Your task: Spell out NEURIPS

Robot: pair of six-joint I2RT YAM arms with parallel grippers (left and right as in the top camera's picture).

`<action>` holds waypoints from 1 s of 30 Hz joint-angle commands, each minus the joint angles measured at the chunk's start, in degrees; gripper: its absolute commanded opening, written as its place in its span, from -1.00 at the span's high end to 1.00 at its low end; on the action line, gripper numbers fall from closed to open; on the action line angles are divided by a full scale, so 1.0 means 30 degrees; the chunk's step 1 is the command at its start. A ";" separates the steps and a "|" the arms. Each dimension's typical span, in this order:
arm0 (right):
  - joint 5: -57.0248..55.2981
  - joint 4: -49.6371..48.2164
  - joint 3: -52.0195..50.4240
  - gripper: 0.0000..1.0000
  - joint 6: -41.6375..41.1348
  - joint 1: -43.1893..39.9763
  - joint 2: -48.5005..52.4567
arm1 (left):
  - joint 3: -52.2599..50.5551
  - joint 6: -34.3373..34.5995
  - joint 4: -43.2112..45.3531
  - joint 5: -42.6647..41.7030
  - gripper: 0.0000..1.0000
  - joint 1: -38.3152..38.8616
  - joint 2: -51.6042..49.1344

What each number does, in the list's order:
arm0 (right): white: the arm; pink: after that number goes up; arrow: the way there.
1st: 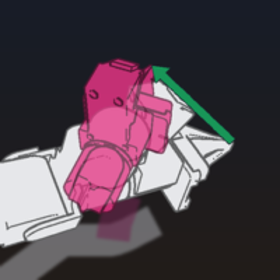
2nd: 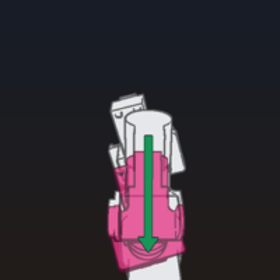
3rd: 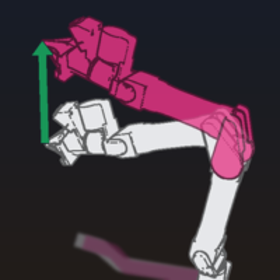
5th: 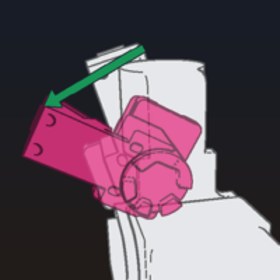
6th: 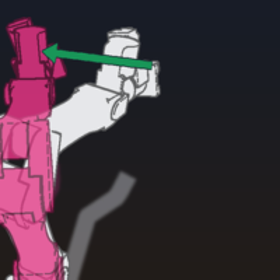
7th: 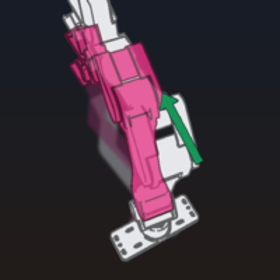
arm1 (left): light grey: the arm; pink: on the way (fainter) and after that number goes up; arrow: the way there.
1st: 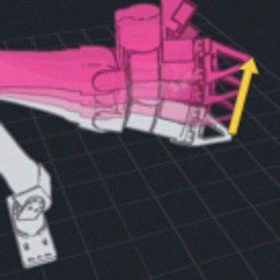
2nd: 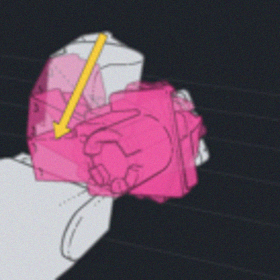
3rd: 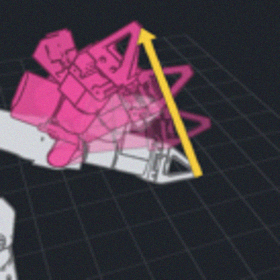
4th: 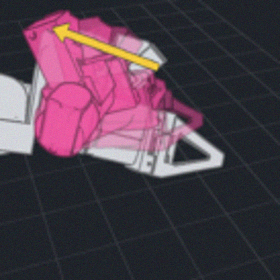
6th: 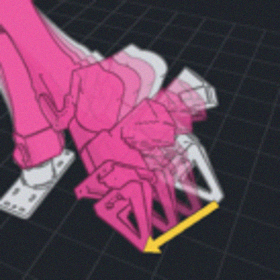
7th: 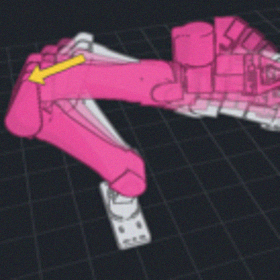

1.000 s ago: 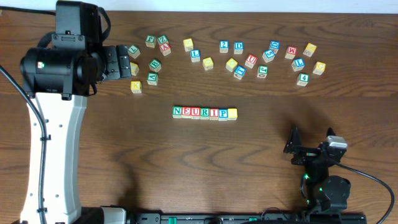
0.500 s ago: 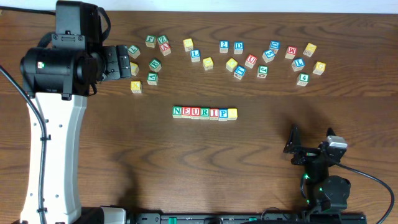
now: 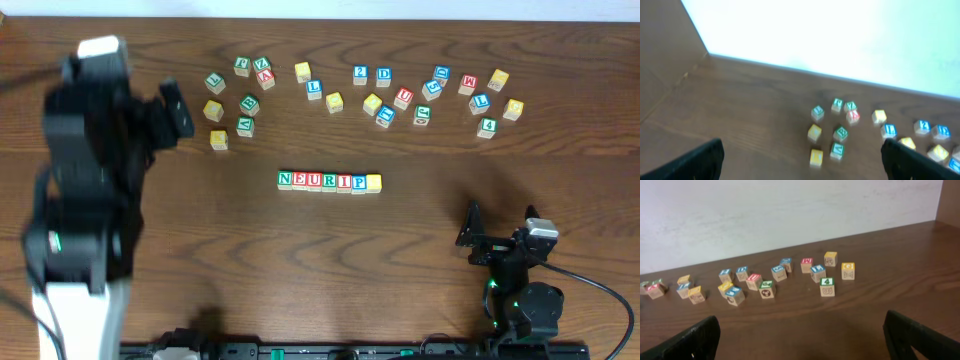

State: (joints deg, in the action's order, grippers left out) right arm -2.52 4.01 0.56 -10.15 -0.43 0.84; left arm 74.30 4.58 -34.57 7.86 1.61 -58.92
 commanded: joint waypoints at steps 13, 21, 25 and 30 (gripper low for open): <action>0.0044 0.0007 -0.0080 -0.98 0.0197 -0.0117 -0.0153 | -1.8644 -0.2761 0.8714 -0.2484 -0.97 -0.2120 1.4484; 0.0051 0.0007 -0.0080 -0.98 0.0197 -0.0117 -0.0153 | -2.3212 -0.3045 0.8721 -0.2477 -0.97 -0.2098 1.9343; 0.0044 0.0007 -0.0080 -0.99 0.0197 -0.0117 -0.0153 | -2.3496 -0.3045 0.8714 -0.2470 -0.97 -0.2098 1.9591; 0.0044 0.0007 -0.0080 -0.99 0.0197 -0.0117 -0.0153 | -2.3496 -0.3045 0.8714 -0.2470 -0.97 -0.2098 1.9591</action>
State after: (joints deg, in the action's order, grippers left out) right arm -2.33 4.01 0.54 -10.15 -0.43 0.80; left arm 4.25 -3.51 -8.67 1.17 -4.45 -0.84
